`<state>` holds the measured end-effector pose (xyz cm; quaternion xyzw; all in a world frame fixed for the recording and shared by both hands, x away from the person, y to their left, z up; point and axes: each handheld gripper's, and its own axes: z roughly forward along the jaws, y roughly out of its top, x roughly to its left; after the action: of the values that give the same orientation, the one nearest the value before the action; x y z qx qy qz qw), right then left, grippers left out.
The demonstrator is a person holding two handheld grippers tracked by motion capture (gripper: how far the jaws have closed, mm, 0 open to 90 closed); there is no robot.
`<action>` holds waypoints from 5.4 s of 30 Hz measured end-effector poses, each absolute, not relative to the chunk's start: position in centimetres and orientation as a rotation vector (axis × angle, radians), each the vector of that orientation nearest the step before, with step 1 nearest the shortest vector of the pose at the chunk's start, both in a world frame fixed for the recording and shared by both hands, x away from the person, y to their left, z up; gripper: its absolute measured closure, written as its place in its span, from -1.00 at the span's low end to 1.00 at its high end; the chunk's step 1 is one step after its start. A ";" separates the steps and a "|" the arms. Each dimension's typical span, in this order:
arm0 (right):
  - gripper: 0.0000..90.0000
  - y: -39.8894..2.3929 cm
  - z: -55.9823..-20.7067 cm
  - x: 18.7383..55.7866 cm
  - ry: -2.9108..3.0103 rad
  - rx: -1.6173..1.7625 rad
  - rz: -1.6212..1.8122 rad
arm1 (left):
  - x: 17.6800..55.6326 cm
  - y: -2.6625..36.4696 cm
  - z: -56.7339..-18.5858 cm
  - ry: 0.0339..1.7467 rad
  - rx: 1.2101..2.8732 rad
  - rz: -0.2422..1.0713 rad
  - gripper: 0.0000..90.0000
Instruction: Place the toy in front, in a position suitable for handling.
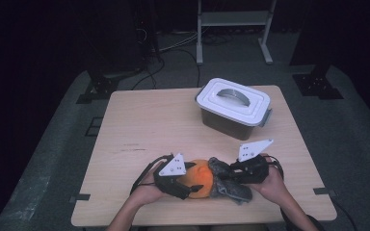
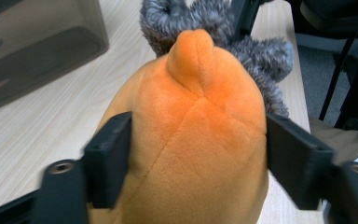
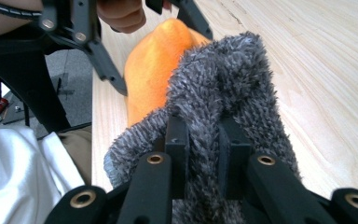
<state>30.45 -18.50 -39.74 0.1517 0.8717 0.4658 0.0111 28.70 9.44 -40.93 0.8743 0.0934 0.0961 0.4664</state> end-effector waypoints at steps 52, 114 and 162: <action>0.70 -18.2 -39.3 30.3 2.821 0.402 1.517 | 27.3 8.7 -41.4 -0.021 2.208 0.178 -0.23; 0.70 -20.0 -40.7 32.2 2.704 0.627 1.523 | 30.7 10.8 -42.3 0.348 2.044 0.144 -0.10; 0.69 -19.2 -39.8 31.5 2.691 0.574 1.480 | 30.4 10.4 -41.3 0.362 2.047 0.147 -0.37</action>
<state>31.53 -19.17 -39.83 0.1837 0.8612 0.4738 0.0087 30.36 10.44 -41.28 0.8480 0.1500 0.0610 0.5047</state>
